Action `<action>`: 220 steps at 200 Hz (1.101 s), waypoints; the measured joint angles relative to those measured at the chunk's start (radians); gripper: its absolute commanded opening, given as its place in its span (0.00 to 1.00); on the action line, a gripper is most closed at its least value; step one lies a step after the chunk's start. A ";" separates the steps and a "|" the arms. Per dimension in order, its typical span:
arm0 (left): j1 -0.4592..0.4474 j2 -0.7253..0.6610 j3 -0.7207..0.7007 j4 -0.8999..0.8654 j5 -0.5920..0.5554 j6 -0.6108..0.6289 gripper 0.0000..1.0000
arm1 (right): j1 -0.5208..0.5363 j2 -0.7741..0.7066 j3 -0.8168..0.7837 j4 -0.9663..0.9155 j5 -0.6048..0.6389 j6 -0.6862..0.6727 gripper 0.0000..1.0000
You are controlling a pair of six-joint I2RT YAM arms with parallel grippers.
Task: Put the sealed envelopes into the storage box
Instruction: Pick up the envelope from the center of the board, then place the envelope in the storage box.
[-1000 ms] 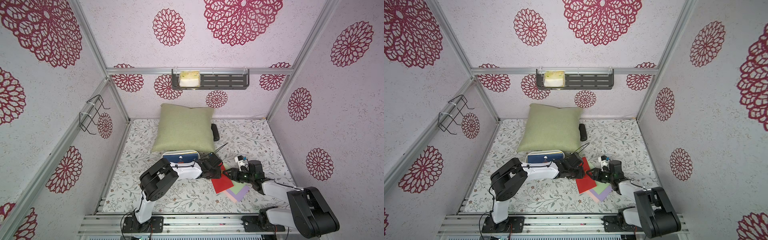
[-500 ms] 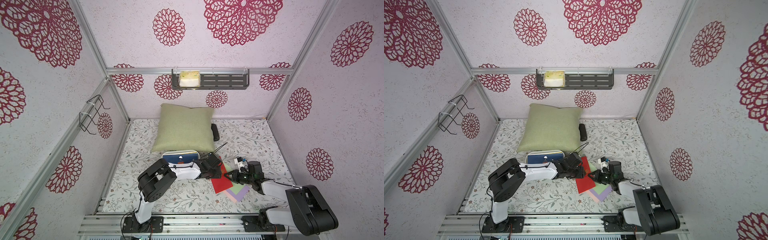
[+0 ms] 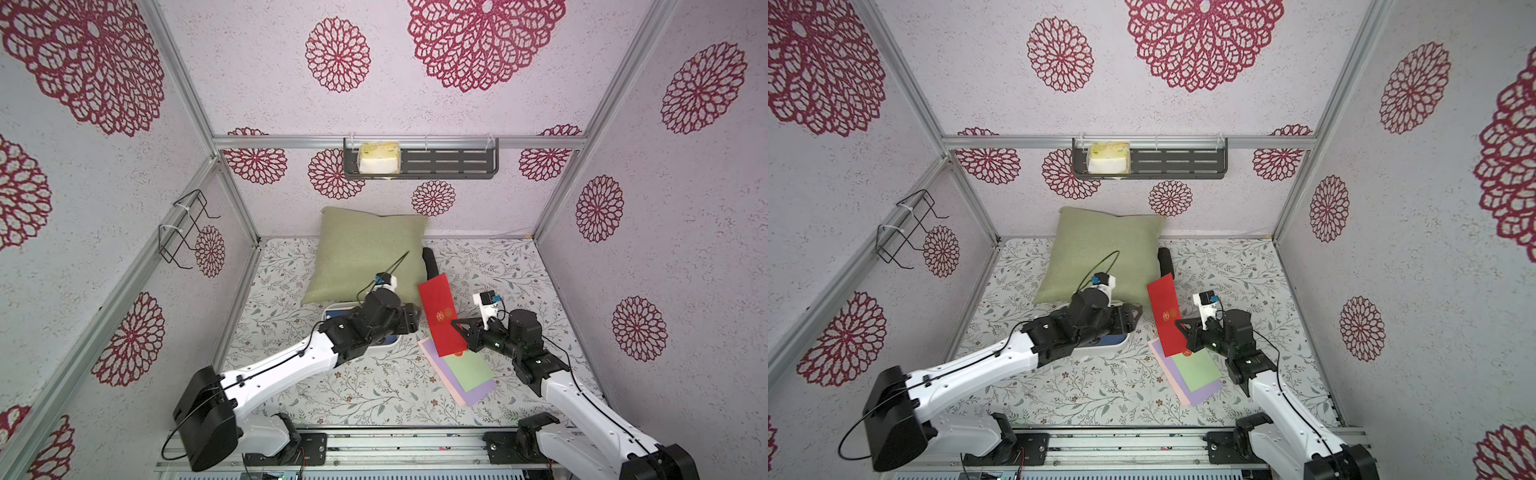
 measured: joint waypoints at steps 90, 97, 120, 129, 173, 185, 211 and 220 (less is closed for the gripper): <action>0.375 -0.505 -0.267 -0.238 -0.039 -0.017 0.80 | 0.192 0.389 0.465 -0.125 -0.128 -0.477 0.00; 0.387 -0.518 -0.270 -0.252 -0.036 -0.016 0.80 | 0.203 0.426 0.512 -0.149 -0.146 -0.523 0.00; 0.405 -0.545 -0.272 -0.291 -0.031 -0.012 0.80 | 0.241 0.541 0.668 -0.272 -0.184 -0.673 0.00; 0.407 -0.556 -0.272 -0.302 -0.029 -0.010 0.80 | 0.256 0.591 0.737 -0.329 -0.188 -0.729 0.00; 0.417 -0.636 -0.273 -0.352 -0.042 0.005 0.81 | 0.312 0.829 1.043 -0.619 -0.185 -0.957 0.00; 0.421 -0.650 -0.273 -0.365 -0.048 0.009 0.81 | 0.325 0.888 1.105 -0.695 -0.177 -0.999 0.00; 0.424 -0.663 -0.273 -0.398 -0.063 0.019 0.81 | 0.350 0.998 1.207 -0.832 -0.146 -1.070 0.00; 0.426 -0.668 -0.273 -0.406 -0.066 0.022 0.81 | 0.359 1.023 1.227 -0.863 -0.132 -1.085 0.00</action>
